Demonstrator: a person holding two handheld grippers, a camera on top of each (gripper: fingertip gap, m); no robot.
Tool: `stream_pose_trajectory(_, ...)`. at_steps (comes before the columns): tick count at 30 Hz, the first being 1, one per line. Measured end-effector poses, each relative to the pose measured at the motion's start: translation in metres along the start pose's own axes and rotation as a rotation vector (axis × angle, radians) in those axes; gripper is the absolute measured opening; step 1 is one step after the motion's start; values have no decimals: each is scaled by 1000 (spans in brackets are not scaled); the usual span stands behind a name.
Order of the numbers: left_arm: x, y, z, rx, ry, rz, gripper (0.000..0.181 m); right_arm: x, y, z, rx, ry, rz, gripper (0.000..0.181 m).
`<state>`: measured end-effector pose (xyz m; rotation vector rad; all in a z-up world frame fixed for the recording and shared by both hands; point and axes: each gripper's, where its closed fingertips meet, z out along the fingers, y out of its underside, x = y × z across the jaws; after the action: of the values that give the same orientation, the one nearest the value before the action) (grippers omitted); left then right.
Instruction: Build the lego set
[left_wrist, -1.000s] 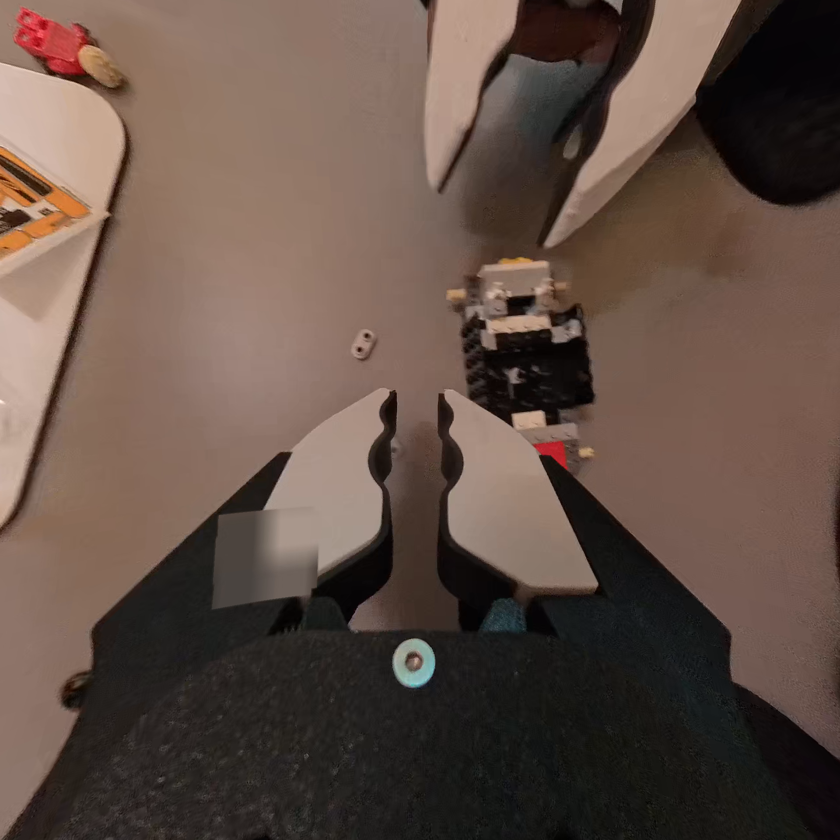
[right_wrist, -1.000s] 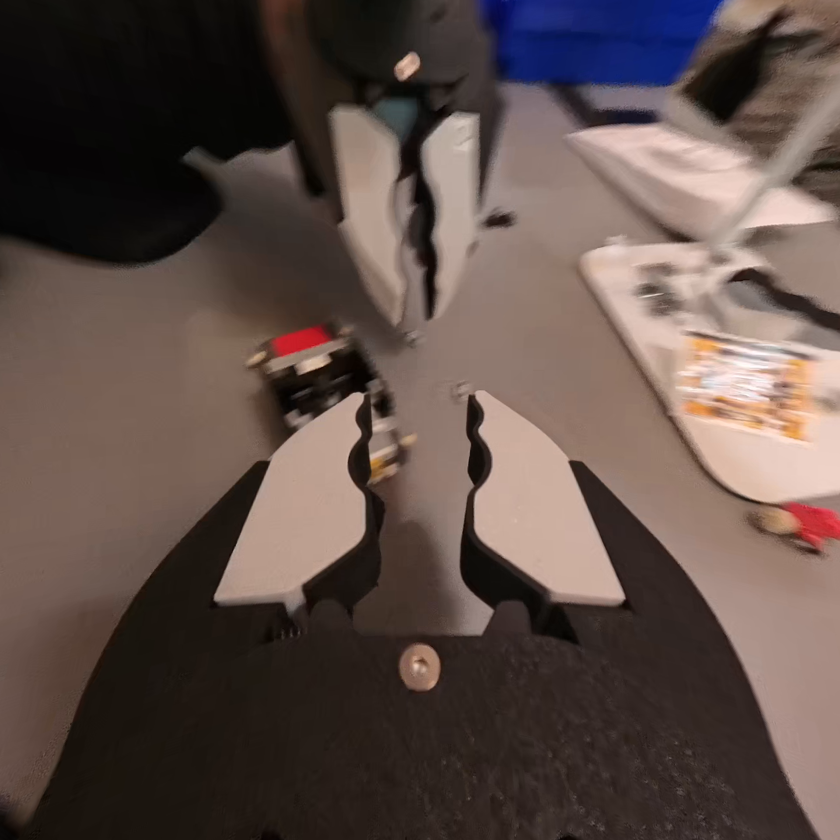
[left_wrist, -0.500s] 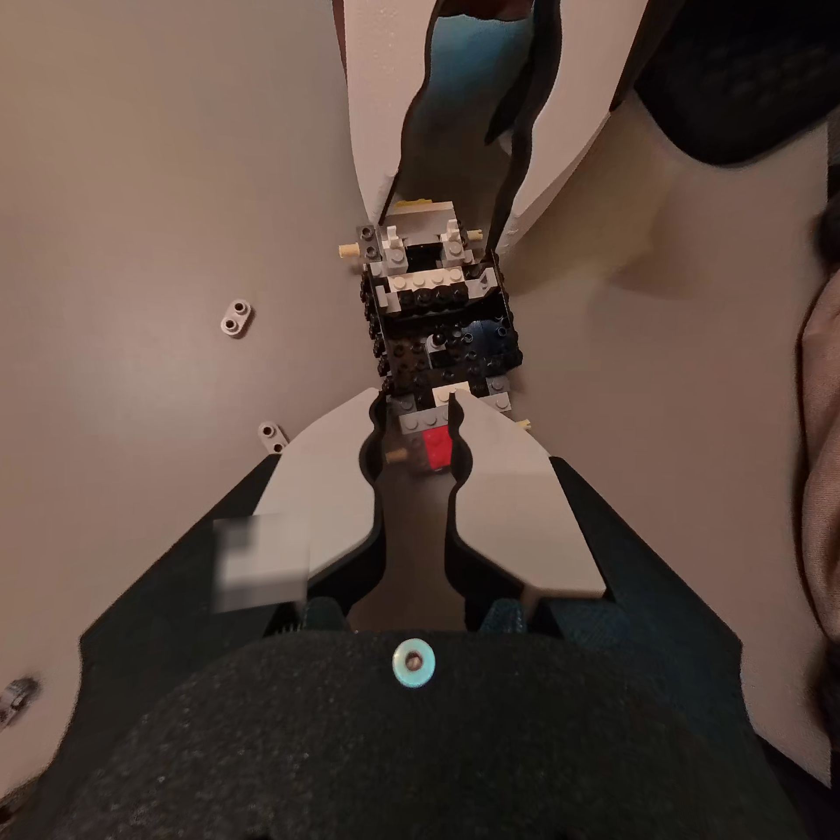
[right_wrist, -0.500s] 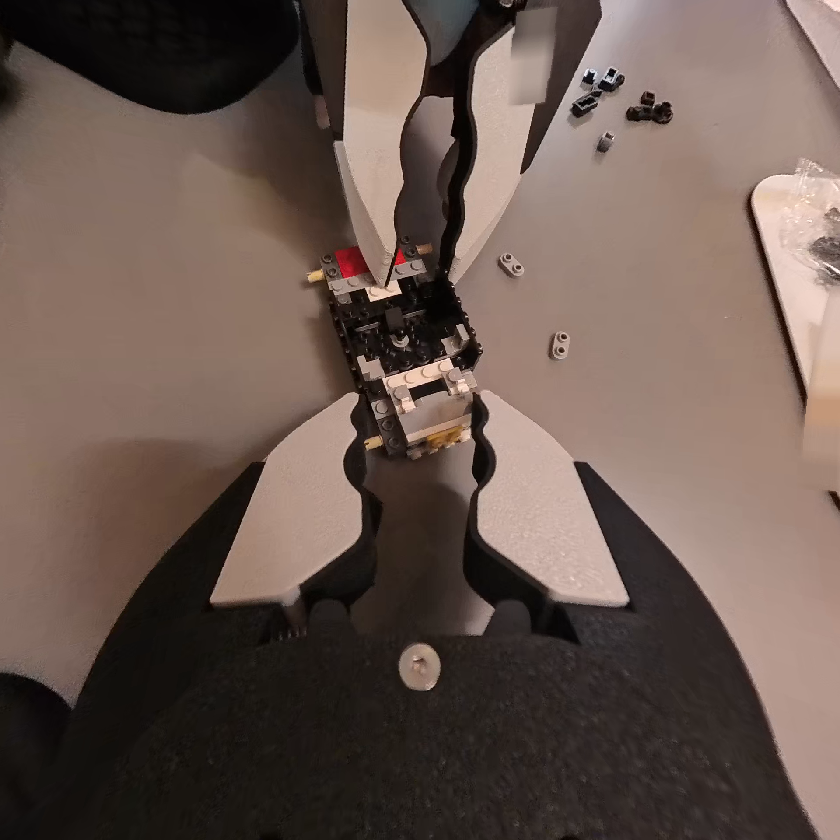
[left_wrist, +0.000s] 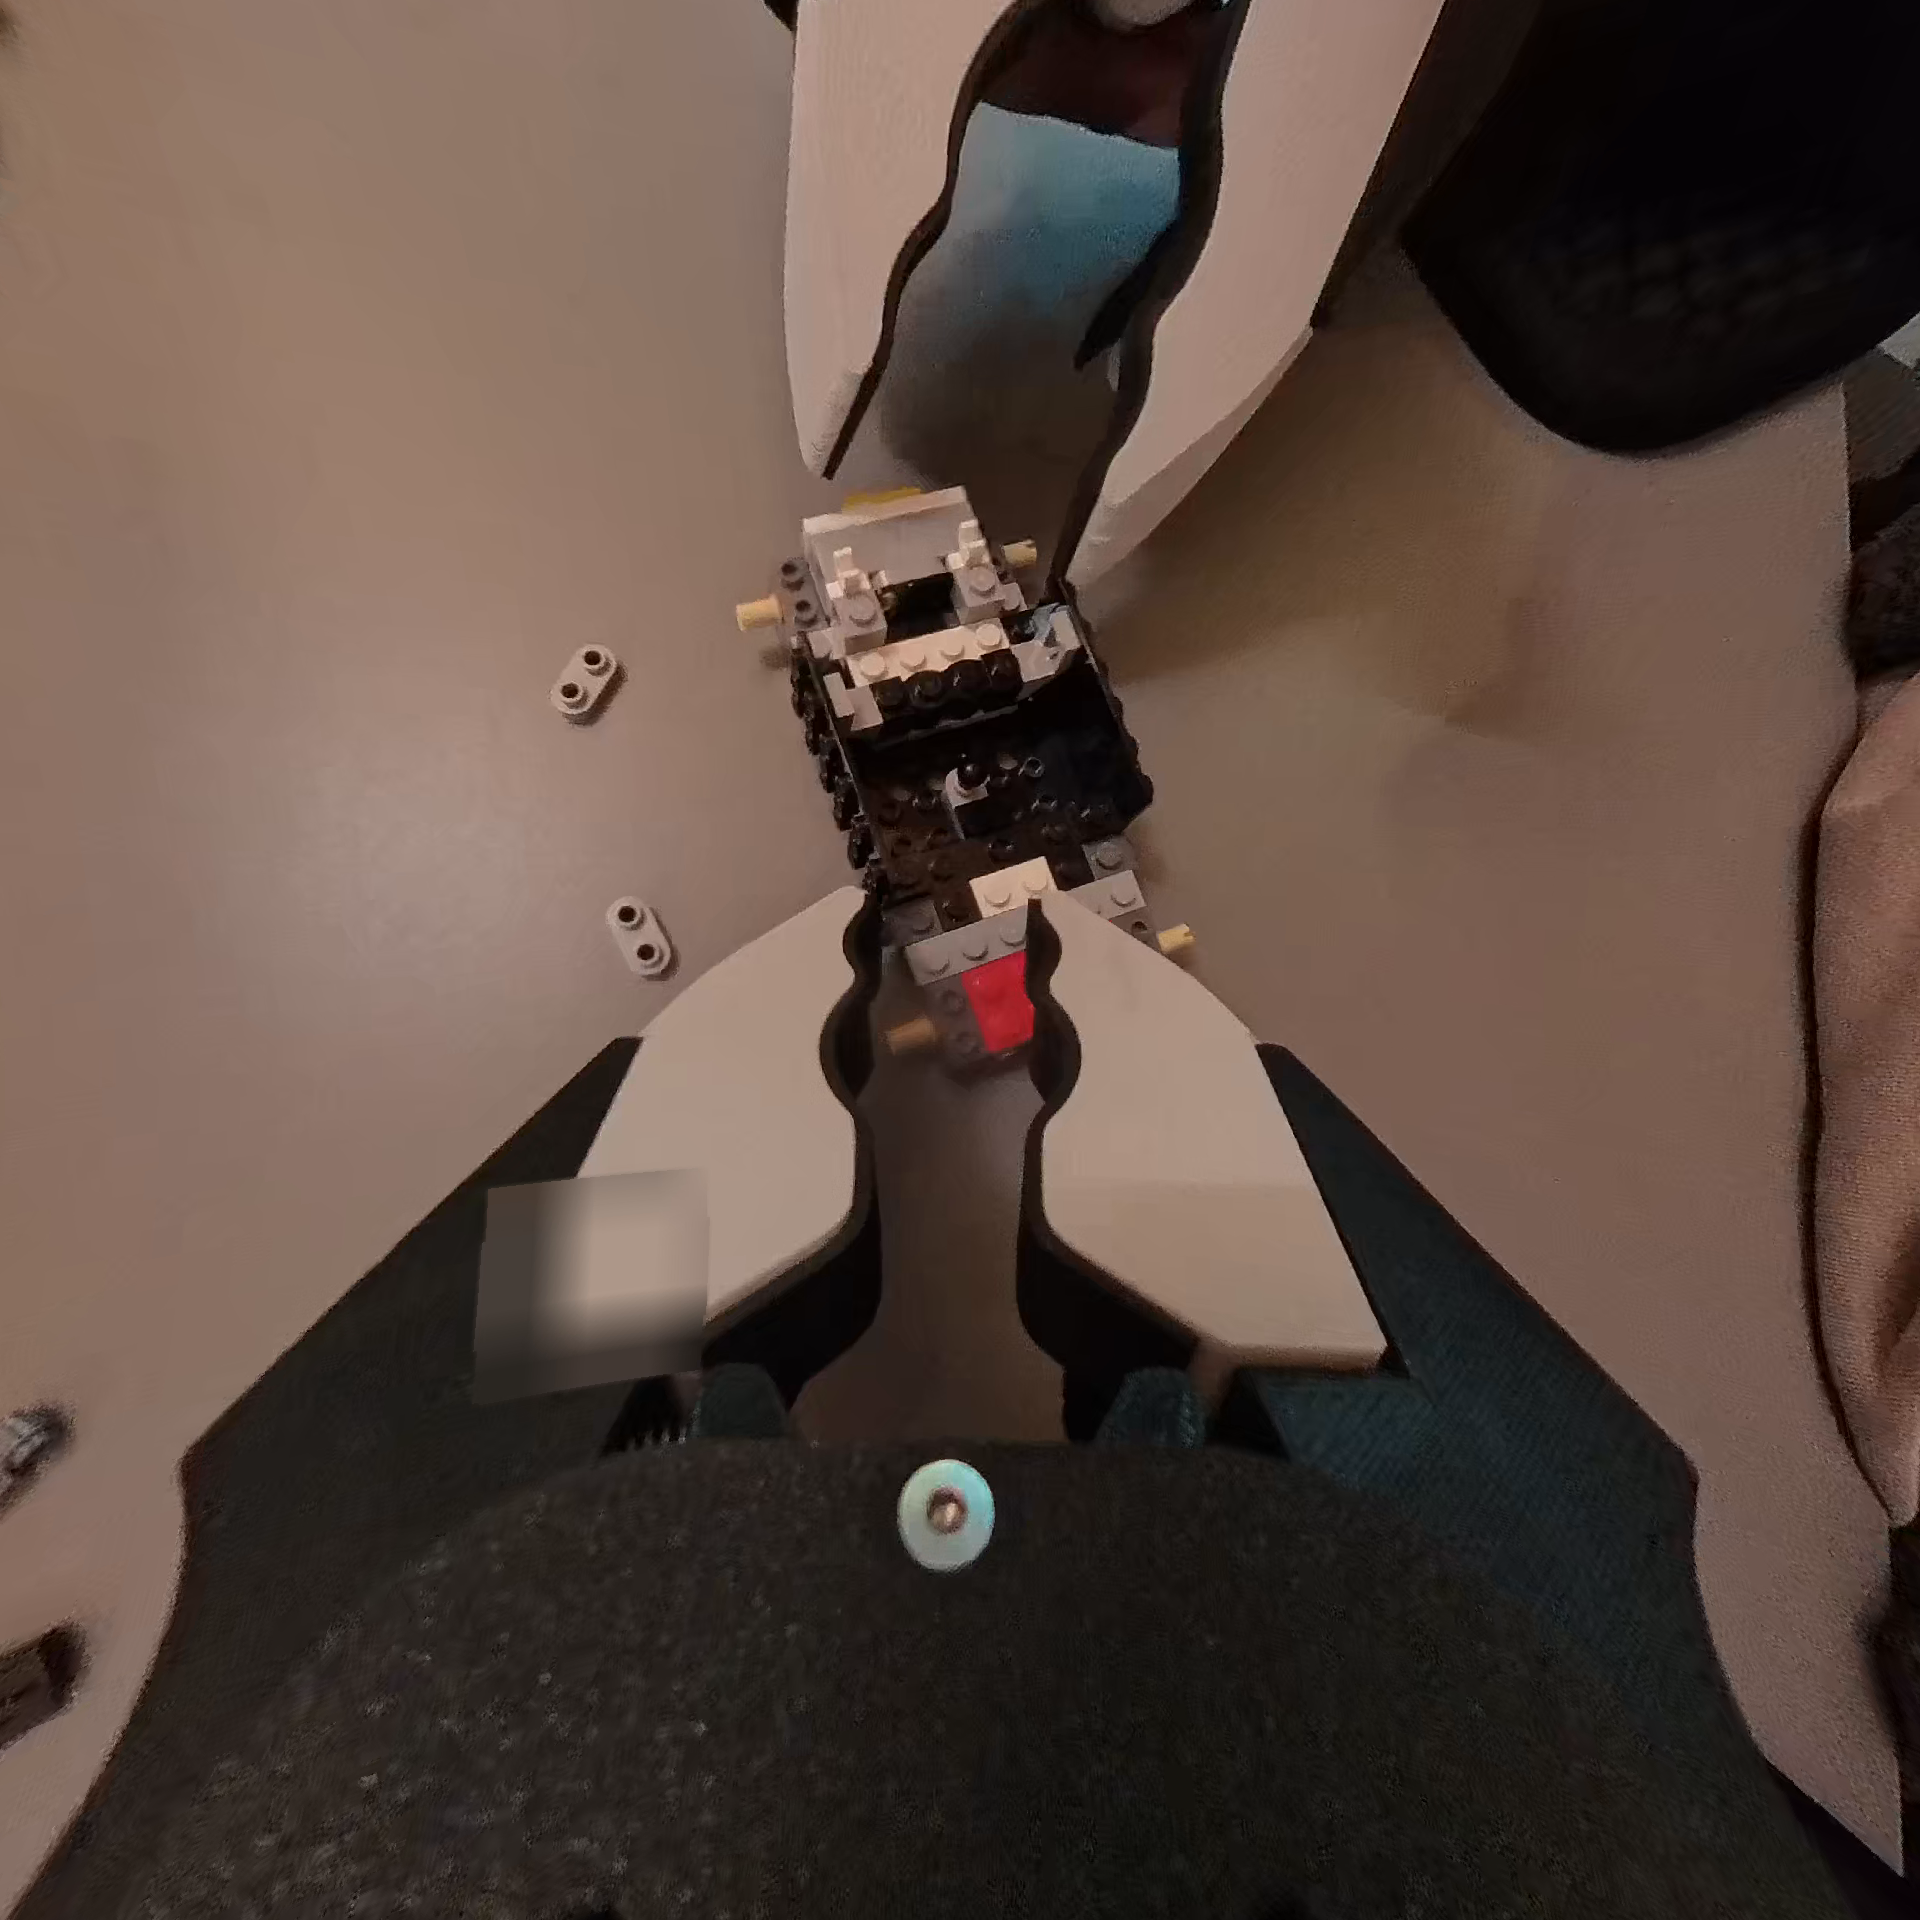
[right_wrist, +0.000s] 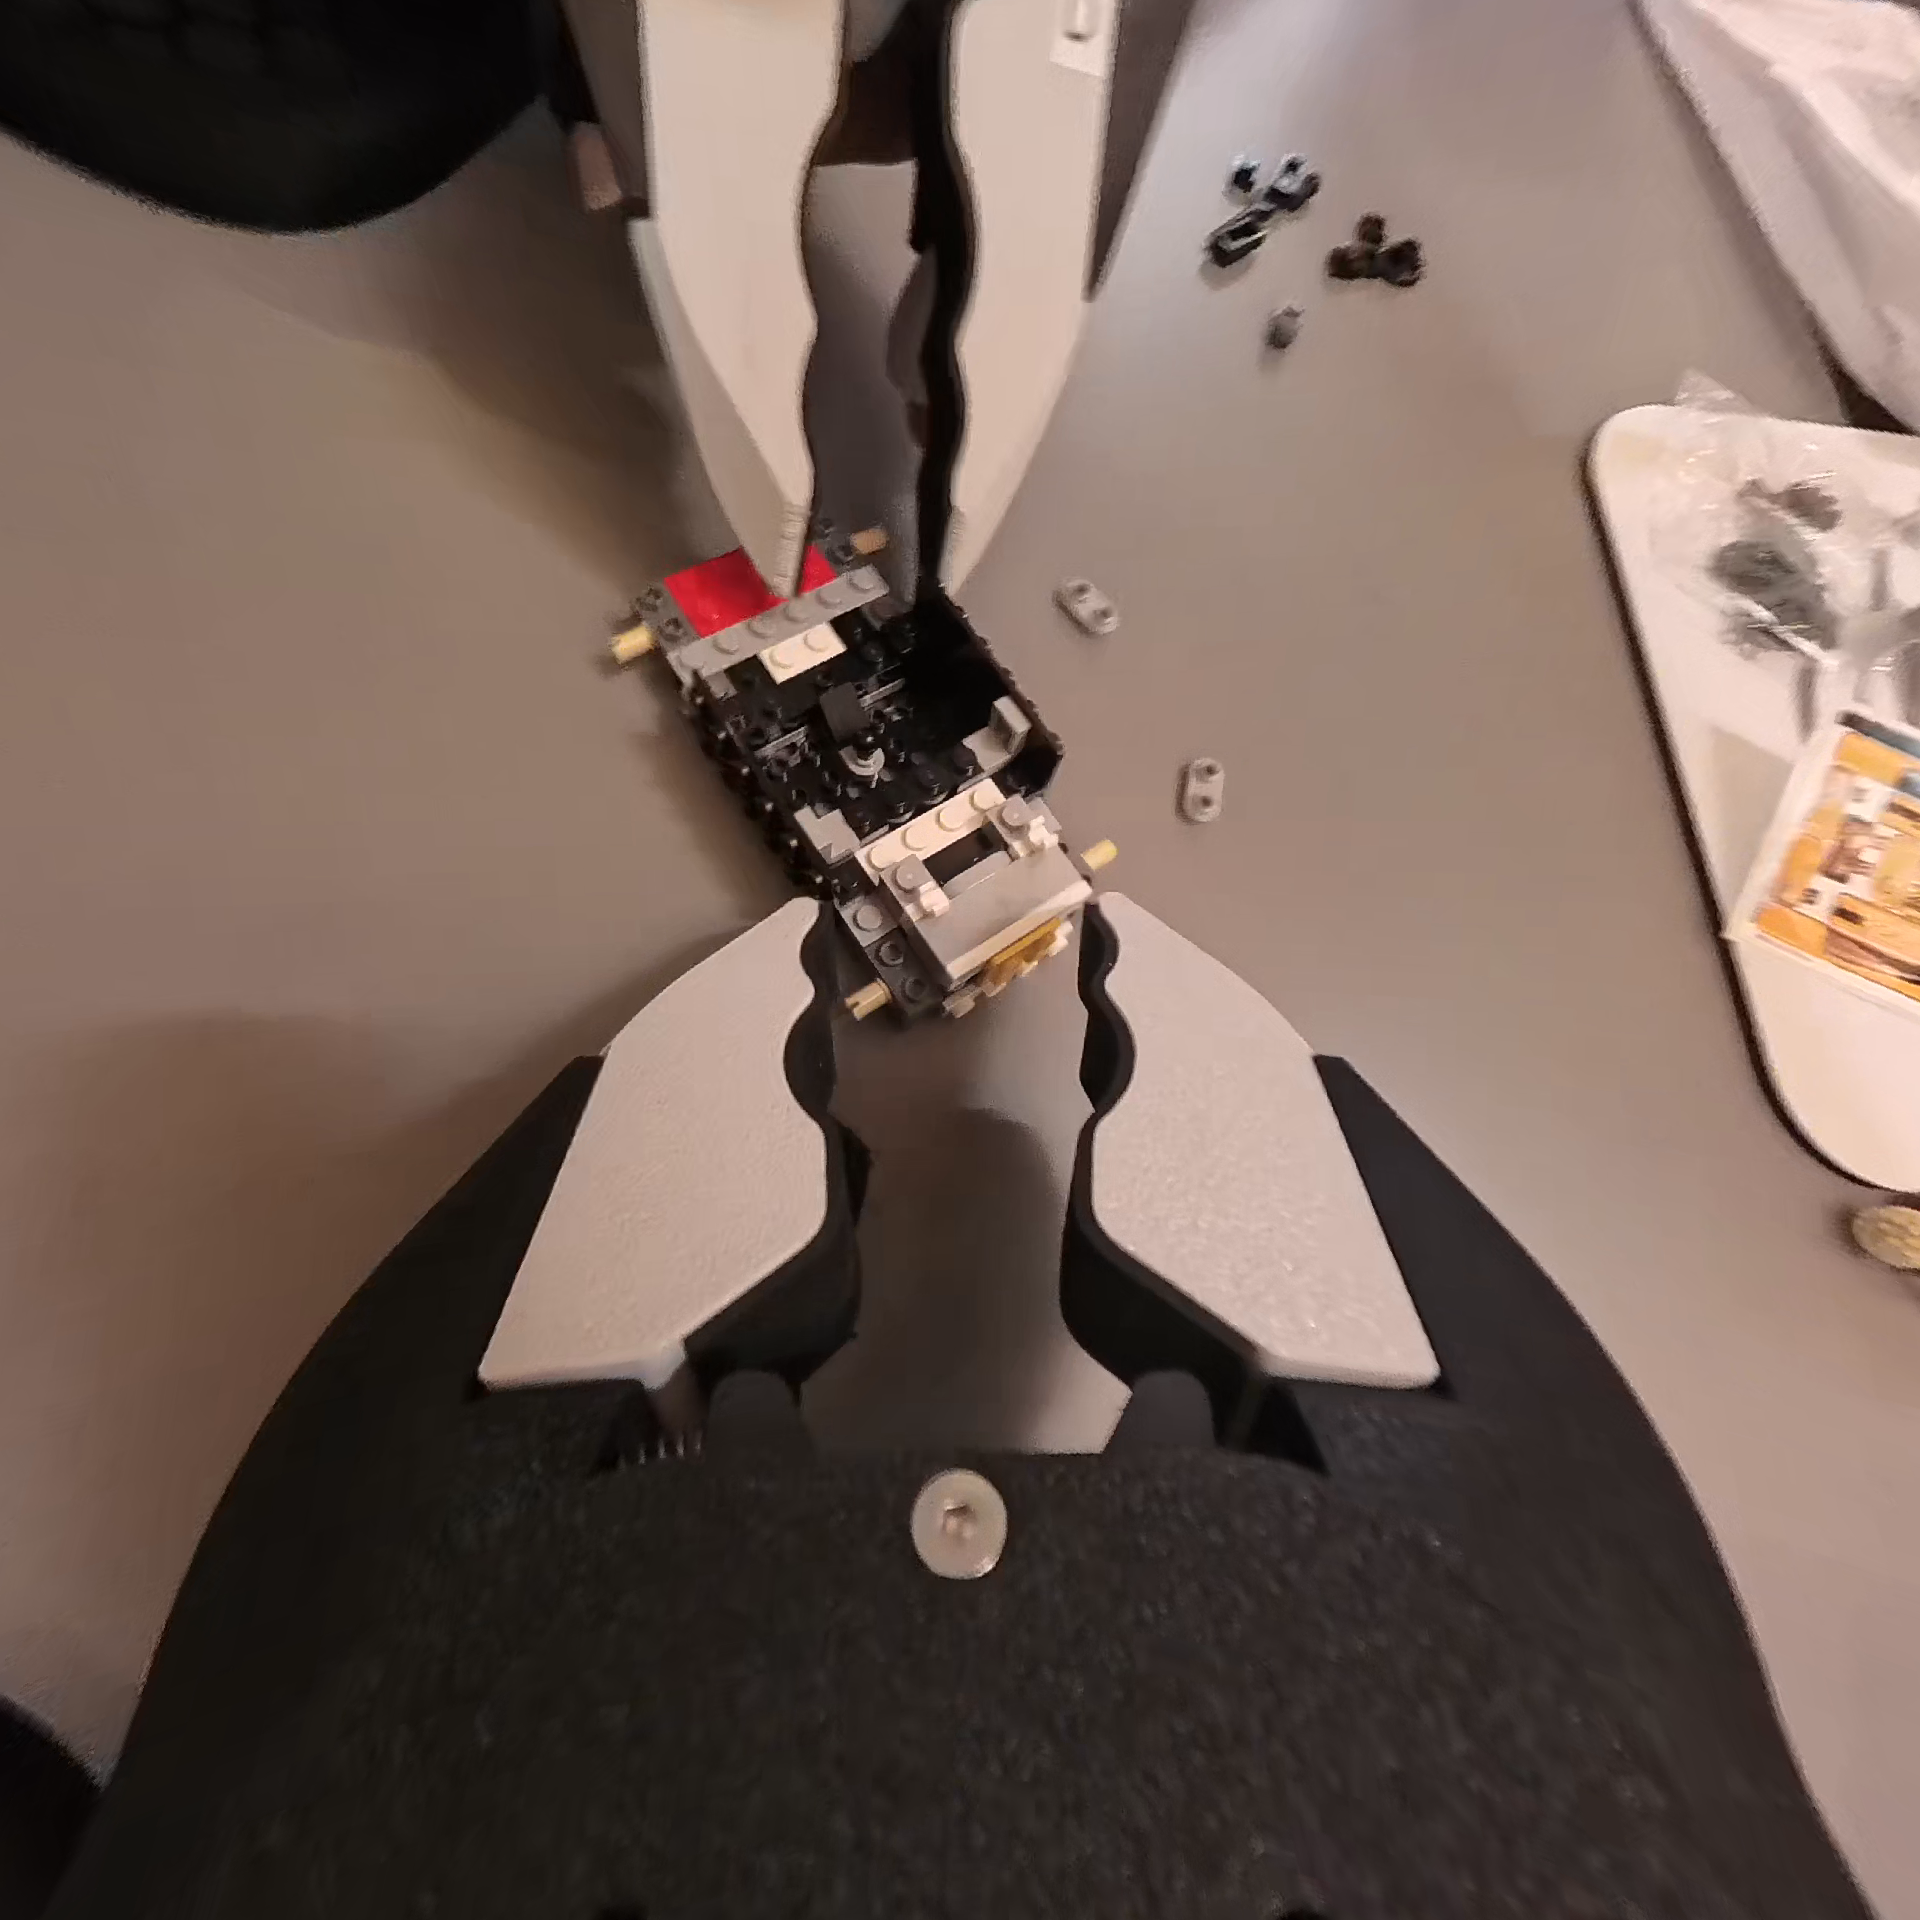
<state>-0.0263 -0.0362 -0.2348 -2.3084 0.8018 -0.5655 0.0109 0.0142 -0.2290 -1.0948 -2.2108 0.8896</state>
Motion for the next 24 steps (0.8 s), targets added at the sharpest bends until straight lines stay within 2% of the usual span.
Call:
stream_pose_trajectory(6,-1,5,-11,40,-39,-2,26,6,-13,-4,79,18,48,44)
stream_pose_trajectory(9,0,9,-13,51,-49,2,30,12,-28,-8,176,38,95,44)
stream_pose_trajectory(12,3,5,-14,97,-42,21,38,30,-41,-12,285,124,160,43)
stream_pose_trajectory(16,7,-3,-11,151,-12,33,37,58,-39,-22,361,266,231,40)
stream_pose_trajectory(19,11,-1,-7,133,7,55,33,73,-36,-30,392,333,266,39)
stream_pose_trajectory(24,21,7,-1,89,52,96,37,77,-33,-32,391,365,263,35)
